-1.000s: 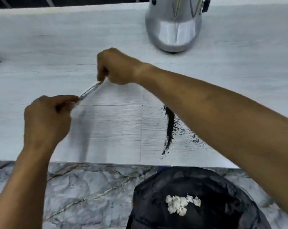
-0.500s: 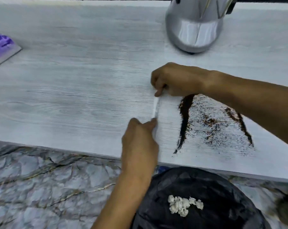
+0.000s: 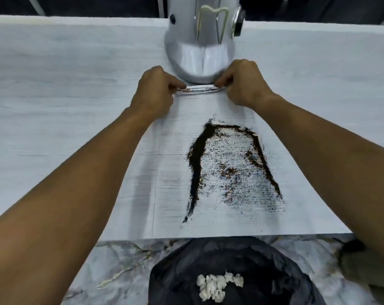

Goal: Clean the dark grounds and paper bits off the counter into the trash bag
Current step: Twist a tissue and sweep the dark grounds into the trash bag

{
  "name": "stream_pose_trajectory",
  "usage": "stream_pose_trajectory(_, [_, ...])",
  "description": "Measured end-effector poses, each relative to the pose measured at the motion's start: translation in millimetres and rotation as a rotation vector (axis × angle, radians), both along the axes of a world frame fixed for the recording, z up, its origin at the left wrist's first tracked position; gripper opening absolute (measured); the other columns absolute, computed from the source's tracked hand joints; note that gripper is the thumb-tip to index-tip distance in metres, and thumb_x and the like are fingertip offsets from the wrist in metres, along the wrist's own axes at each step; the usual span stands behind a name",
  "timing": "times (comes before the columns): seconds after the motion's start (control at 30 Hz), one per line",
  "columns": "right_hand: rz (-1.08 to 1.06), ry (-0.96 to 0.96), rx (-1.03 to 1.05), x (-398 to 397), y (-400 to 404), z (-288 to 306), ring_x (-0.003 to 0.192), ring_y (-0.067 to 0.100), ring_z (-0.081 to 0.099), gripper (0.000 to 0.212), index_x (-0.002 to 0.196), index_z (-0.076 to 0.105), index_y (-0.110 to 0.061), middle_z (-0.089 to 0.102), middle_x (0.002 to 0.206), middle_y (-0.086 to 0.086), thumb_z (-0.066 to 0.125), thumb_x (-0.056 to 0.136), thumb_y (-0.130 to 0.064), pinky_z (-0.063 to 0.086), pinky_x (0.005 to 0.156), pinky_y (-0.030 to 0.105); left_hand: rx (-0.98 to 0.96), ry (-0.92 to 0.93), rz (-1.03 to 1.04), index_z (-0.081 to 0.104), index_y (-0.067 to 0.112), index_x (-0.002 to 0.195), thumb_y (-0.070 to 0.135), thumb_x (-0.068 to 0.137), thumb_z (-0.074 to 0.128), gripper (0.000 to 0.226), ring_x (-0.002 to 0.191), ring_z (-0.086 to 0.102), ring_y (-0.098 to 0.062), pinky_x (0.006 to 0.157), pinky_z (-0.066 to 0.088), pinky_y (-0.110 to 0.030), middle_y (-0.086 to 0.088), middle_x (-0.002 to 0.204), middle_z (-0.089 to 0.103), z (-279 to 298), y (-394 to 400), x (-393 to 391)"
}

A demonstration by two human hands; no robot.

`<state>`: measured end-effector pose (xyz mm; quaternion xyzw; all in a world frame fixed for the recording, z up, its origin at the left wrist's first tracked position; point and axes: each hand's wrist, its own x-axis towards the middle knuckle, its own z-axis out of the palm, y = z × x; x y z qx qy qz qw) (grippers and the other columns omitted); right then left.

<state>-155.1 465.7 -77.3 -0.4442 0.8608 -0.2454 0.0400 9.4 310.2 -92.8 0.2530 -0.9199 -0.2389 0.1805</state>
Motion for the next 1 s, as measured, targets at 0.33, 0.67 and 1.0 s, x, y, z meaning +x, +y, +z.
stream_pose_trajectory(0.33, [0.095, 0.076, 0.177, 6, 38, -8, 0.096, 0.019, 0.064, 0.029, 0.101, 0.077, -0.011, 0.069, 0.103, 0.004, 0.06, 0.085, 0.006, 0.05, 0.08, 0.025, -0.05, -0.166, -0.115, 0.076, 0.028, 0.109, -0.004, 0.089, 0.057, 0.042, 0.093, 0.057, -0.016, 0.082, 0.038, -0.016, 0.004, 0.094, 0.061, -5, 18, -1])
stream_pose_trajectory(0.67, [0.115, 0.038, 0.118, 12, 100, 3, 0.082, 0.003, 0.061, 0.037, 0.097, 0.079, -0.021, 0.071, 0.094, -0.007, 0.064, 0.079, 0.007, 0.035, 0.071, -0.007, -0.112, -0.196, -0.3, 0.077, 0.026, 0.109, 0.005, 0.09, 0.066, 0.03, 0.066, 0.046, 0.0, 0.073, 0.03, -0.008, 0.02, 0.073, 0.047, 20, 63, 16])
stream_pose_trajectory(1.0, [-0.071, 0.116, 0.213, -50, 85, -1, 0.095, 0.016, 0.065, 0.04, 0.104, 0.078, -0.015, 0.074, 0.105, 0.005, 0.051, 0.082, 0.007, 0.051, 0.086, 0.022, -0.208, -0.146, -0.256, 0.073, 0.023, 0.118, -0.004, 0.091, 0.056, 0.042, 0.105, 0.059, -0.031, 0.084, 0.043, -0.026, -0.008, 0.109, 0.062, -3, 65, -79])
